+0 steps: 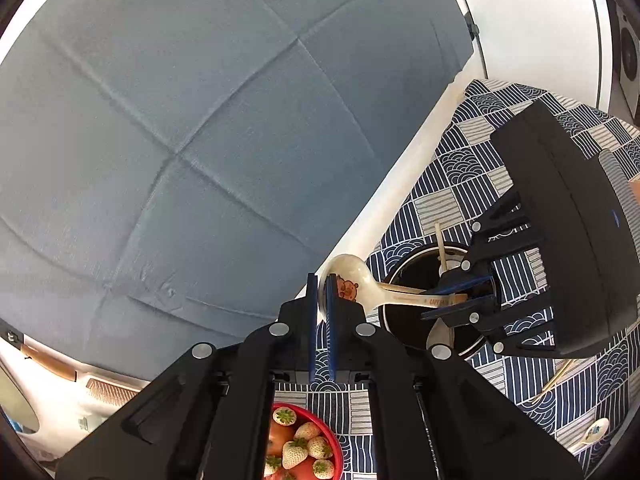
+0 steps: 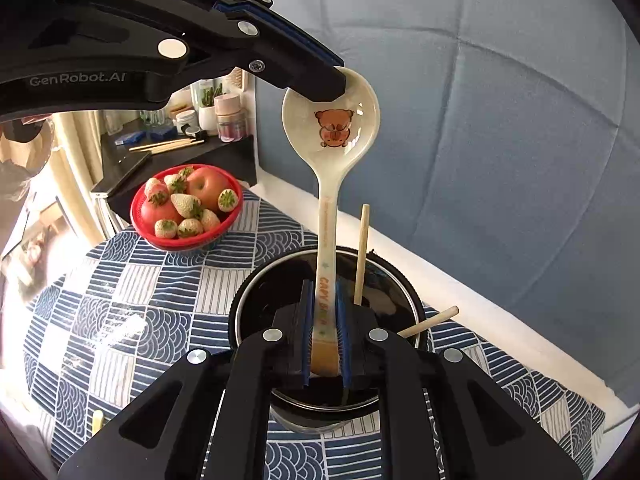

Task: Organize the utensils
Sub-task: 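Lift the white spoon and lower it handle-first into the black holder, then open the right tool and pull it back from the holder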

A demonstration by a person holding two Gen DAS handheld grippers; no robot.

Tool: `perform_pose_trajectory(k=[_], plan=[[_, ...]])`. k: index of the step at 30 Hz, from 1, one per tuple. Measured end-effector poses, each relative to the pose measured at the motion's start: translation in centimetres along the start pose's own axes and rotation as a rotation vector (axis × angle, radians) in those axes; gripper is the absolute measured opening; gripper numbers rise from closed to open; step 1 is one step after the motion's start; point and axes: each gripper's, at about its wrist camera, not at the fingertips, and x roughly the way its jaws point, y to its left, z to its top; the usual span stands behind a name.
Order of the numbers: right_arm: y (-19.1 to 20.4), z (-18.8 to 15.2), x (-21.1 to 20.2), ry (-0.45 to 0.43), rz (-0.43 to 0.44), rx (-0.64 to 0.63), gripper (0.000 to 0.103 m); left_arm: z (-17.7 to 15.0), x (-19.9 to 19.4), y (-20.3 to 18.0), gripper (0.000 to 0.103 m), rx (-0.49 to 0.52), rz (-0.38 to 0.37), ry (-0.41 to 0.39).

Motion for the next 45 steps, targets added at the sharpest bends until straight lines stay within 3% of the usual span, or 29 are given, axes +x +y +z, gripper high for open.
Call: perform_pose_trajectory(k=[7,16,18,20,21,22,25,29,35,45], plan=[[-0.8,-1.0,1.1,0.022,0.012,0.047,0.010,1.0,0.6,-2.1,0.004,0.093,-0.001,0.000],[-0.9,-1.4,0.7,-0.012,0.002,0.050,0.010,0.6,1.4,-2.2,0.006,0.082,-0.016,0.017],[-1.0,-1.4,0.2,-0.033,-0.025,0.045,0.015,0.2,1.1,-2.0,0.019,0.057,0.008,-0.016],[-1.0,-1.4,-0.4,-0.047,-0.053,0.029,0.041,-0.6,0.4,-1.1,0.074,-0.004,0.006,-0.060],[-1.0,-1.4,-0.8,-0.061,-0.073,0.019,0.068,-1.0,0.0,-0.7,0.082,-0.035,0.010,-0.092],[-1.0,-1.5,-1.4,-0.083,-0.092,0.010,0.080,-1.5,-0.6,-0.3,0.086,-0.058,0.013,-0.126],[-1.0,-1.6,-2.9,-0.134,-0.129,-0.014,0.087,-2.7,-2.0,0.6,0.095,-0.116,0.022,-0.188],[-0.6,-1.7,-4.3,-0.172,-0.185,-0.029,0.089,-4.4,-3.4,1.6,0.097,-0.194,0.025,-0.231],[-0.6,-2.1,-5.9,-0.198,-0.178,0.029,0.094,-7.7,-5.7,1.8,0.097,-0.282,-0.084,-0.312],[0.7,-3.4,-8.0,-0.186,-0.175,0.056,0.094,-13.5,-6.9,1.2,0.097,-0.373,-0.092,-0.280]])
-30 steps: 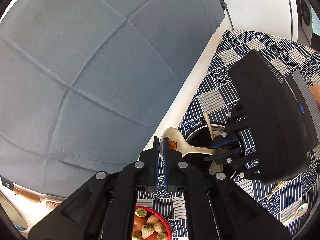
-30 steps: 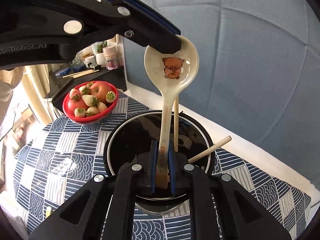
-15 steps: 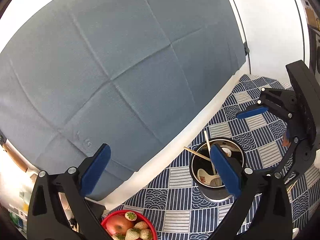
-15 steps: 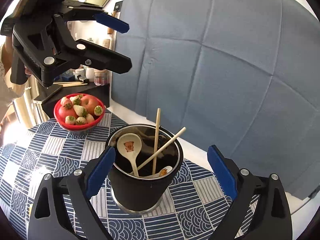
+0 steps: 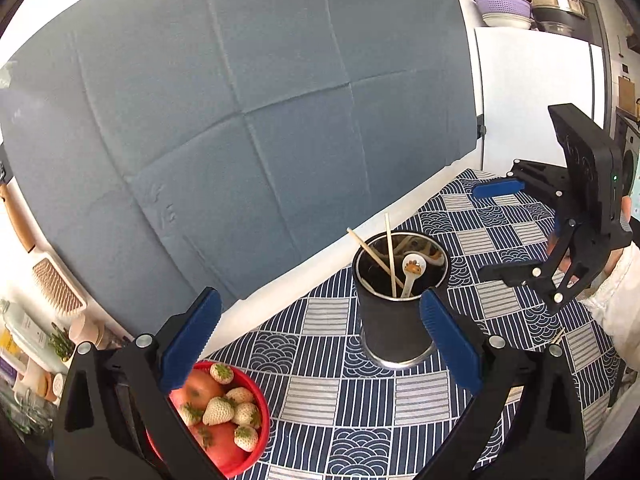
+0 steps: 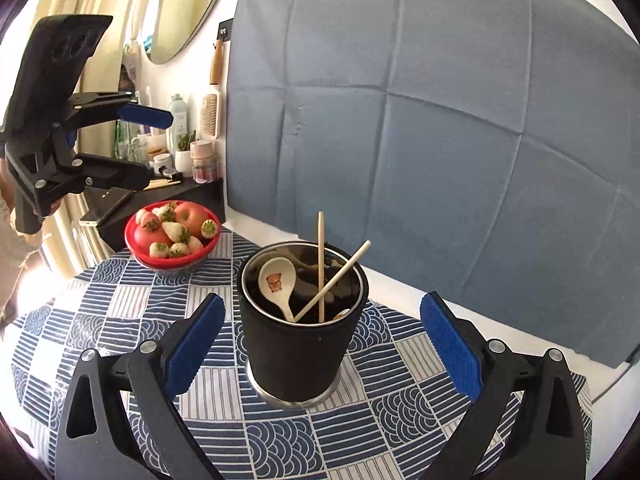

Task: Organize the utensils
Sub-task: 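Open the right tool and pull it back from the holder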

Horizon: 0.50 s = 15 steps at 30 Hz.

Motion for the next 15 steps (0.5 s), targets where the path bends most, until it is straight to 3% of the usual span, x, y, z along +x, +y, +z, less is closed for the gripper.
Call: perform_pose_trajectory(k=[15], plan=[[4.4,-1.7,-3.0,0.064,-0.017,-0.053,0.094,-7.3,-4.4,0.5,0.097,-0.068,-0.044,0.015]])
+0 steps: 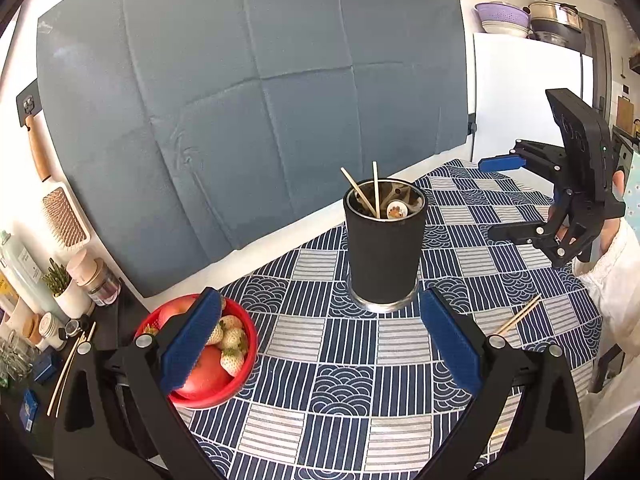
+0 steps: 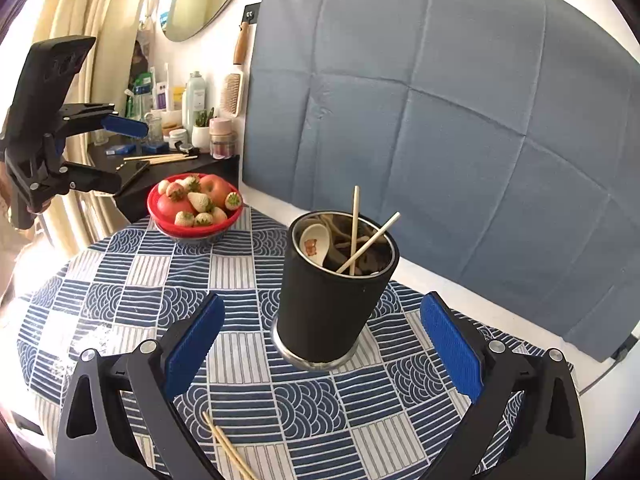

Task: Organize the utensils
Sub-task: 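Open the right tool and pull it back from the holder, then move the right tool to the yellow-handled spoon and grasp its handle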

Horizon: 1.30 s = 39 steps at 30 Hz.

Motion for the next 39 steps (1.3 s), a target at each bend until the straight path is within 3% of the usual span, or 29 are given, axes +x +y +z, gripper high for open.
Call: perform_pose_trajectory(k=[11,19,29,39], plan=[[4.0,-2.0,-1.9,0.041,-0.002,-0.052,0.094,-5.0,-1.2,-1.6,0.097,0.010,-0.048,0.033],[6.4,-5.4,-1.6,0.136,-0.003,-0.047,0.094,-8.9,0.2,-3.6,0.097,0.021,-0.121,0.082],[8.0,-10.3,-1.5,0.236,0.019,0.033,0.094,-12.9,2.4,-5.6,0.097,0.006,-0.234,0.144],[9.2,-15.5,-2.2,0.352,0.058,0.190,0.094,-15.0,3.8,-8.5,0.097,0.111,-0.350,0.194]])
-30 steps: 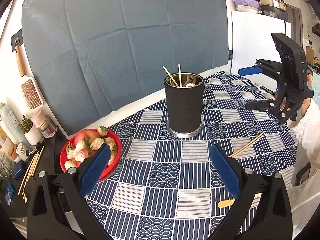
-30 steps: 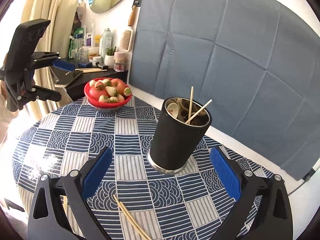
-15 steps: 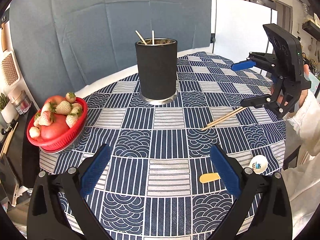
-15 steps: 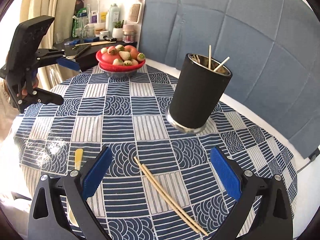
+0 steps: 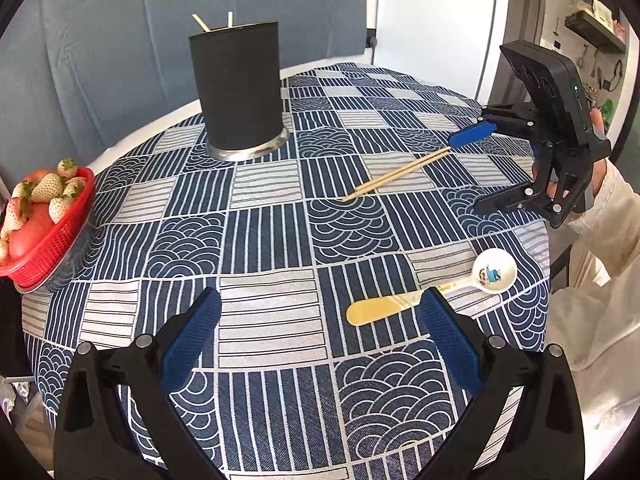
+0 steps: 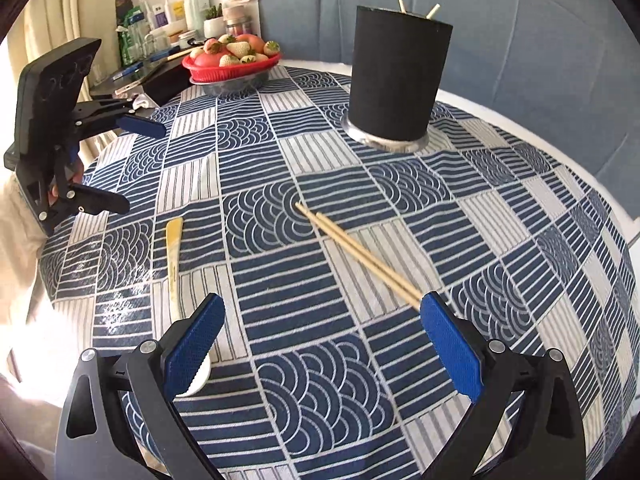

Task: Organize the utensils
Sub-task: 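Move the right tool to the yellow-handled spoon and grasp its handle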

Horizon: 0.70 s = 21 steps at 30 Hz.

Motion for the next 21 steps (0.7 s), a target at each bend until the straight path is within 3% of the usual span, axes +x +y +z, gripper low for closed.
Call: perform_pose_trajectory(k=[3,9,15,20,21], plan=[[0.3,-1.3,-0.3,-0.001,-0.019,0.045,0.094,-0.2,0.7,-0.7,0.097,0.041,-0.042,0.023],[0.9,-2.9,-0.6,0.031,0.021,0.161,0.093,-0.4,2.1,-2.2,0.097,0.121,-0.103,0.051],[2.3,-3.9,-0.3,0.069,-0.014,0.179,0.093,-0.4,3.3,-2.4,0.097,0.175,-0.104,0.063],[2.1,-4.3,0.1,0.086,-0.013,0.283,0.092,-0.4,3.7,-2.6,0.097,0.210,-0.091,0.063],[2.2,-4.4,0.3,0.092,-0.008,0.298,0.086,-0.4,3.8,-2.7,0.097,0.219,-0.088,0.064]])
